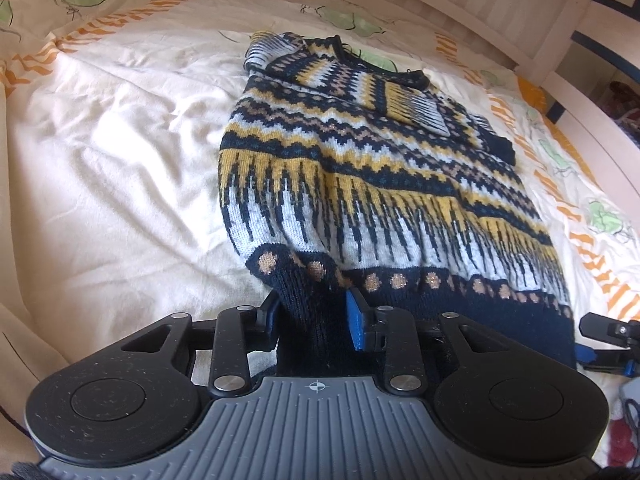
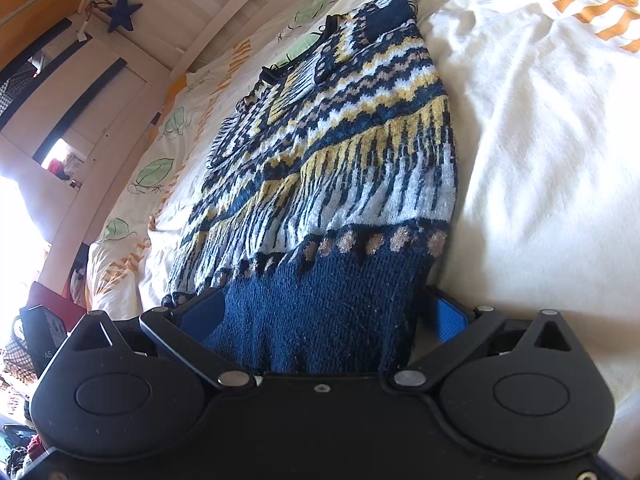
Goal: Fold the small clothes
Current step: 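Grasp the hem with the left tool while the right tool grasps it too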
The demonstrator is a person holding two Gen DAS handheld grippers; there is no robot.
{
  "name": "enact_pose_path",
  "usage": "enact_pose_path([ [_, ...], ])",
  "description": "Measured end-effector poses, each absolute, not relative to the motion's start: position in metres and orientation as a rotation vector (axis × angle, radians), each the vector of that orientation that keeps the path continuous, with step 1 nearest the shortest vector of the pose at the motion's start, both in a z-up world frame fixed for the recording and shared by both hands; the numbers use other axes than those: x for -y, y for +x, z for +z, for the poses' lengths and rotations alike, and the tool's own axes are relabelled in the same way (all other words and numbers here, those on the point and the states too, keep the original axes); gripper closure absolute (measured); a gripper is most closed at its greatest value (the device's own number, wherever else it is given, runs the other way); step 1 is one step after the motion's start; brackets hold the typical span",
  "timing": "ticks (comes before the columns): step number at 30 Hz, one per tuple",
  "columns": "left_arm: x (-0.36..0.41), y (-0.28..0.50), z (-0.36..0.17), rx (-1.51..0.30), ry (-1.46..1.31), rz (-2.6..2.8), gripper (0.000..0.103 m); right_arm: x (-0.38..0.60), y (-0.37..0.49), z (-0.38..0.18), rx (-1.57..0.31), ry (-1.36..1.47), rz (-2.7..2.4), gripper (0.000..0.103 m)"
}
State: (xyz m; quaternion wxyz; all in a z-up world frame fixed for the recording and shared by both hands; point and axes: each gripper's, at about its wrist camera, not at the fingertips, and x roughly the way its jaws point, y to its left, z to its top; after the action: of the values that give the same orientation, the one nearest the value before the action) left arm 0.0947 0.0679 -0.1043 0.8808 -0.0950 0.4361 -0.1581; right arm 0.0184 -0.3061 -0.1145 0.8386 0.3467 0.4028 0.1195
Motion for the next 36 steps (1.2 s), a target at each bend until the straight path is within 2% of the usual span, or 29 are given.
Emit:
enact_pose_path([
  [2, -0.069, 0.095, -0.104, -0.908, -0.204, -0.331, 0.072, 0.307, 0.019, -0.114, -0.856, 0.735, 0.258, 0.002],
  [3, -0.069, 0.094, -0.104, -0.904, -0.209, -0.335, 0.079, 0.306, 0.018, -0.112, -0.853, 0.727, 0.252, 0.019],
  [4, -0.070, 0.094, -0.104, -0.901, -0.220, -0.351, 0.090, 0.306, 0.018, -0.111, -0.851, 0.716, 0.247, 0.054],
  [5, -0.070, 0.093, -0.103, -0.897, -0.229, -0.363, 0.090, 0.305, 0.018, -0.111, -0.858, 0.709, 0.233, 0.075],
  [6, -0.068, 0.092, -0.101, -0.889, -0.220, -0.362, 0.092, 0.306, 0.018, -0.113, -0.859, 0.721, 0.235, 0.079],
  [12, -0.069, 0.089, -0.087, -0.828, -0.243, -0.373, 0.094, 0.314, 0.017, -0.103, -0.780, 0.789, 0.270, 0.080],
  [15, -0.073, 0.092, -0.076, -0.802, -0.279, -0.370, 0.094, 0.322, 0.021, -0.091, -0.707, 0.820, 0.284, 0.086],
  [21, -0.073, 0.116, -0.047, -0.726, -0.290, -0.393, 0.094, 0.336, 0.050, -0.059, -0.589, 0.803, 0.298, 0.086],
  [36, -0.047, 0.251, 0.006, -0.557, -0.309, -0.411, 0.094, 0.369, 0.189, -0.020, -0.419, 0.749, 0.318, 0.086],
])
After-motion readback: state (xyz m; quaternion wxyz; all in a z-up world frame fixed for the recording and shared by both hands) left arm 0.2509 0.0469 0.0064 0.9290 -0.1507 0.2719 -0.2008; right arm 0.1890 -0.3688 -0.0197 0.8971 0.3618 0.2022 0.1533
